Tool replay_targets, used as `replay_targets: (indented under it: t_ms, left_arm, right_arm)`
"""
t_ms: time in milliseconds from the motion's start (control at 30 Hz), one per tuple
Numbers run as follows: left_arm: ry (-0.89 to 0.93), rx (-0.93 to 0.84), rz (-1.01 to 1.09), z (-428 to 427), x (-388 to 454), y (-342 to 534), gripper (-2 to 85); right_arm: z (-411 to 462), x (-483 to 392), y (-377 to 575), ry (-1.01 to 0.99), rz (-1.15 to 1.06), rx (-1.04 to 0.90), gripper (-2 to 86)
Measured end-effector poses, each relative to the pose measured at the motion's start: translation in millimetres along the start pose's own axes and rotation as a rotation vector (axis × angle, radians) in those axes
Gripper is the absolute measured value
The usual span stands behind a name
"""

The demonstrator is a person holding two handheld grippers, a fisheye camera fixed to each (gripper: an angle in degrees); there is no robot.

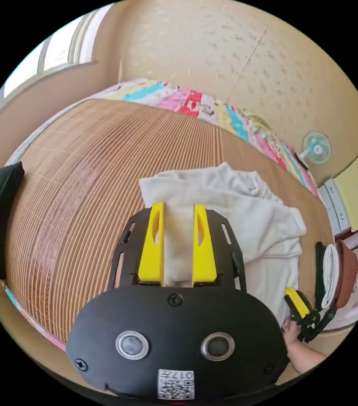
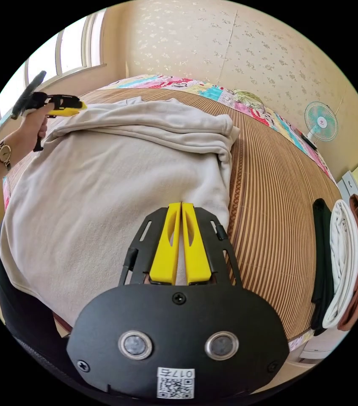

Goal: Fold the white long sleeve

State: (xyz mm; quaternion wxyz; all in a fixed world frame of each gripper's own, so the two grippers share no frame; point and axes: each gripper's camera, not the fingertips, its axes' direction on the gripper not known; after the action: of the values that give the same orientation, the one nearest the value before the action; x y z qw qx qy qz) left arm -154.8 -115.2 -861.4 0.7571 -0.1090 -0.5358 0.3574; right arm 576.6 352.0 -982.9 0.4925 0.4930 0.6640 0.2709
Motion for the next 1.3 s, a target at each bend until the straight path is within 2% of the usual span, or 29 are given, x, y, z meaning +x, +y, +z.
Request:
replay_targets:
  t_ms: [233,567,767,1300]
  left_arm:
    - [0.094,0.057,-0.020,15.0,-7.8,-14.4,8.1]
    - [0.015,0.097,0.076,20.3,24.2,-15.9,7.9]
    - [0.088,0.098,0.050,20.0,18.3,-12.1,7.8]
    - [0.090,0.119,0.056,13.2,32.3,-5.2,7.8]
  right_arm:
    - [1.0,11.5,-8.0,-0.070,0.038,-0.009,0.4]
    - [5.2,8.2,-16.6,-0.074,0.045,-0.021,0.4]
    - [3.7,0.4,-17.6,-0.057,0.037,-0.022,0.5]
    - [-2.2,-22.0,-18.9,-0.005,0.016,-0.021,0.5]
